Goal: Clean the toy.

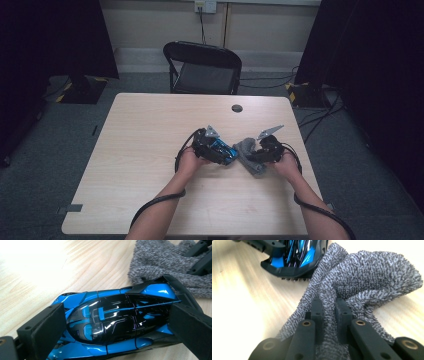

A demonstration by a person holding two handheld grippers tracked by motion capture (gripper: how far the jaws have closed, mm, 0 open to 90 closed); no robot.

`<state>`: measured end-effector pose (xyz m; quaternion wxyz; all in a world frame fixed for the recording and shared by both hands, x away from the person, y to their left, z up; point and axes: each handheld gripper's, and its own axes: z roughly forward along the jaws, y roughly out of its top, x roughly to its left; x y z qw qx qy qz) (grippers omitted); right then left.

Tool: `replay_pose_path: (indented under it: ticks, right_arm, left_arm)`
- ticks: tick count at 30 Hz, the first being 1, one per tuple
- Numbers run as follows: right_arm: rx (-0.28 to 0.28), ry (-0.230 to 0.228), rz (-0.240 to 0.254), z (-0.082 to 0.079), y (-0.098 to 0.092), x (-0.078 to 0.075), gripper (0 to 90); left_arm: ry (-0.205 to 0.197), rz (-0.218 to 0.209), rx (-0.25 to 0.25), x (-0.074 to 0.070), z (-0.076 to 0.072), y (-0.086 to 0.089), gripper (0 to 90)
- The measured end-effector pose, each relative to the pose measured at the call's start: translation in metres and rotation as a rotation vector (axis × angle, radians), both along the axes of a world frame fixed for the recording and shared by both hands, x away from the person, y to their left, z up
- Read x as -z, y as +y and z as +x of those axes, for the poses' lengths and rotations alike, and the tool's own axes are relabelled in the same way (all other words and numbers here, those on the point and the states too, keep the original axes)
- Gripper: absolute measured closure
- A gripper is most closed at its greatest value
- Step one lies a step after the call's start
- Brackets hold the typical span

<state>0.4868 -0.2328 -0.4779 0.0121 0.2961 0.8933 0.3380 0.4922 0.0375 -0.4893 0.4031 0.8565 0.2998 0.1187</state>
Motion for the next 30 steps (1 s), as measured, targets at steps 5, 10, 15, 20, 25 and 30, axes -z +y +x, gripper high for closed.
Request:
replay_pose_path:
  ticks: [5,10,15,20,25,30]
  right_arm:
    - [0.010,0.002,0.009,-0.008,-0.008,0.000,80.3]
    - [0.024,-0.018,-0.005,-0.014,-0.018,-0.008,80.4]
    - [0.058,-0.039,0.016,-0.013,-0.031,-0.021,80.5]
    - [0.093,-0.068,0.031,-0.005,-0.036,-0.031,80.5]
    - [0.119,-0.089,0.029,0.007,-0.030,-0.037,80.5]
    - [0.115,-0.099,0.014,0.021,-0.019,-0.042,80.5]
  left_arm:
    - [0.002,0.002,-0.002,0.000,0.000,0.000,1.6]
    - [0.003,0.003,-0.002,0.000,0.000,0.000,1.6]
    - [0.001,0.003,-0.001,0.000,0.001,0.000,1.6]
    - [0.001,0.001,-0.002,0.000,0.000,0.000,1.6]
    - [-0.001,-0.002,-0.003,0.000,0.000,0.000,1.6]
    - [-0.001,-0.007,-0.005,0.000,0.000,0.000,1.6]
